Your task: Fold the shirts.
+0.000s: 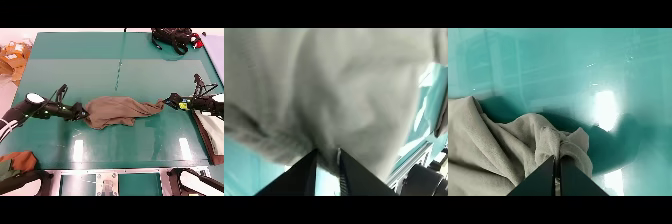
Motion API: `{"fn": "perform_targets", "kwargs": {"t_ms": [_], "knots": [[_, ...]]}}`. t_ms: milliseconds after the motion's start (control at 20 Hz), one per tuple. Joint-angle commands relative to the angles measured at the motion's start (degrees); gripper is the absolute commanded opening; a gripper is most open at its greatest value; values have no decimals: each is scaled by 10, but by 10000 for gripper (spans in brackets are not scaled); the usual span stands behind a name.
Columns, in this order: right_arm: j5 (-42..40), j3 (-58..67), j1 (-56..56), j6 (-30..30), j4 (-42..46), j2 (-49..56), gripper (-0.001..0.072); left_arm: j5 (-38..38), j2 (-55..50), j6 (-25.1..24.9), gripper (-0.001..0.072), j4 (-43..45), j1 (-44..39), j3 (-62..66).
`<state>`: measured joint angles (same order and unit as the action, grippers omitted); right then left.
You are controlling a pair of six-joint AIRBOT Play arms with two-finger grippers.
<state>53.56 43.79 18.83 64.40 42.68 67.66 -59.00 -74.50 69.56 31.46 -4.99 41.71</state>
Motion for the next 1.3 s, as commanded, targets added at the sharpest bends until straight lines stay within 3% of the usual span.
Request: {"fn": "perform_targets", "kwargs": {"t_ms": [0, 50, 100, 150, 300, 400, 500, 850, 950, 1250], "knots": [[-1, 1, 0, 0, 0, 0, 16, -11, -8, -24, 71, -1, 2, -7], [-1, 1, 0, 0, 0, 0, 15, -27, -8, -24, 74, 0, 10, 6], [0, 1, 0, 0, 0, 0, 16, -52, -8, -24, 176, 0, 24, 23], [0, 1, 0, 0, 0, 0, 15, -87, -8, -22, 373, 0, 45, 42], [5, 1, 0, 0, 0, 0, 15, -198, 7, -2, 397, 4, 122, 71], [5, 1, 0, 0, 0, 0, 16, -215, 37, 40, 635, 37, 141, 52], [5, 1, -1, 0, 0, 0, 16, -159, 78, 45, 643, 28, 129, -1], [5, 1, -2, -2, 0, 0, 16, 162, 90, 38, 642, -71, -25, -90], [4, 1, -2, -2, 0, 0, 15, 185, 90, 35, 641, -80, -30, -90], [3, 1, -2, -2, -1, 0, 16, 148, 41, 14, 641, -129, -73, -90]]}}
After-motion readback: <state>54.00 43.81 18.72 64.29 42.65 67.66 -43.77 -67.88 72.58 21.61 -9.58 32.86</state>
